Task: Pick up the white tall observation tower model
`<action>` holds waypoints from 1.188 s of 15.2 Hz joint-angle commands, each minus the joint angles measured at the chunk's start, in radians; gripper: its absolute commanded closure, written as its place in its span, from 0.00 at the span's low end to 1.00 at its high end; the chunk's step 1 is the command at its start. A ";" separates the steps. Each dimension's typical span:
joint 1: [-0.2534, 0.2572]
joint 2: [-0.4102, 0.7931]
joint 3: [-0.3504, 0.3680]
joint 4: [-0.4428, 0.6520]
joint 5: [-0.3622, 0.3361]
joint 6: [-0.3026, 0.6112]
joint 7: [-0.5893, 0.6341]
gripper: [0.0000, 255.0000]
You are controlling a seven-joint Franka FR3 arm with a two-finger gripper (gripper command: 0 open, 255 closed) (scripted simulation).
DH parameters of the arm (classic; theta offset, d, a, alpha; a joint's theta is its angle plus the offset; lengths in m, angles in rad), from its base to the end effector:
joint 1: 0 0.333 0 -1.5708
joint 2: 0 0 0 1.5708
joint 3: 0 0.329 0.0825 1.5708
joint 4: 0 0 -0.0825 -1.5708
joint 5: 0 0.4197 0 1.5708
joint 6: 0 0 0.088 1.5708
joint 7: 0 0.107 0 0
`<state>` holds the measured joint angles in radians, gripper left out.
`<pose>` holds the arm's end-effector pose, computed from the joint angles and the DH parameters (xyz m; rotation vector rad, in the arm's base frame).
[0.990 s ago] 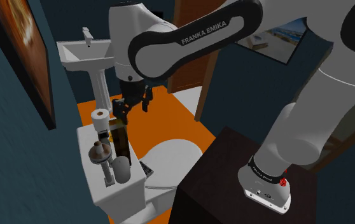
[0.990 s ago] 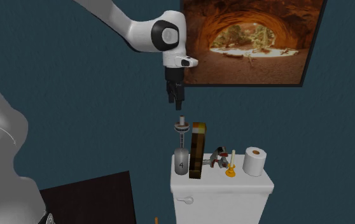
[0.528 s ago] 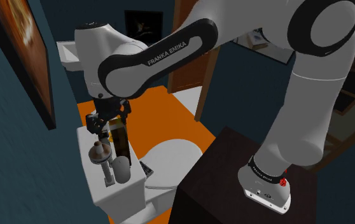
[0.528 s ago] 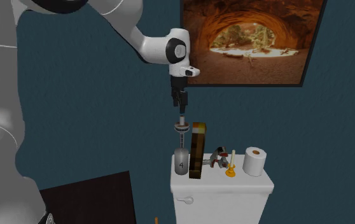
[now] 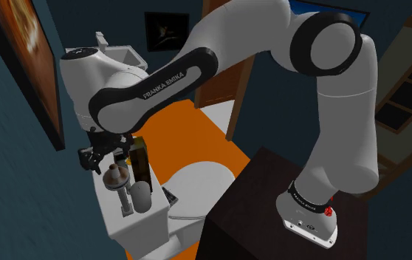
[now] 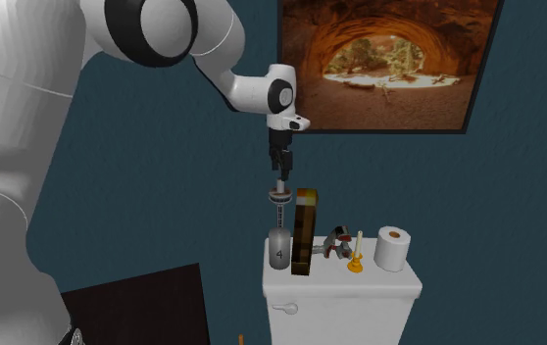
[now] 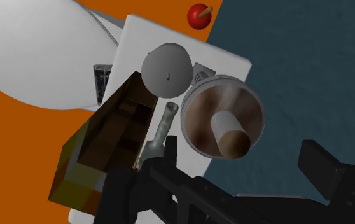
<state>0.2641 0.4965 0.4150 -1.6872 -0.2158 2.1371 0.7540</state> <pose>0.5719 0.4111 0.3228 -3.1321 0.0052 0.0104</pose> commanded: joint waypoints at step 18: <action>0.006 0.026 -0.007 -0.010 -0.013 0.035 0.009 1.00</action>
<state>0.2712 0.5285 0.4061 -1.7007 -0.2313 2.1806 0.7643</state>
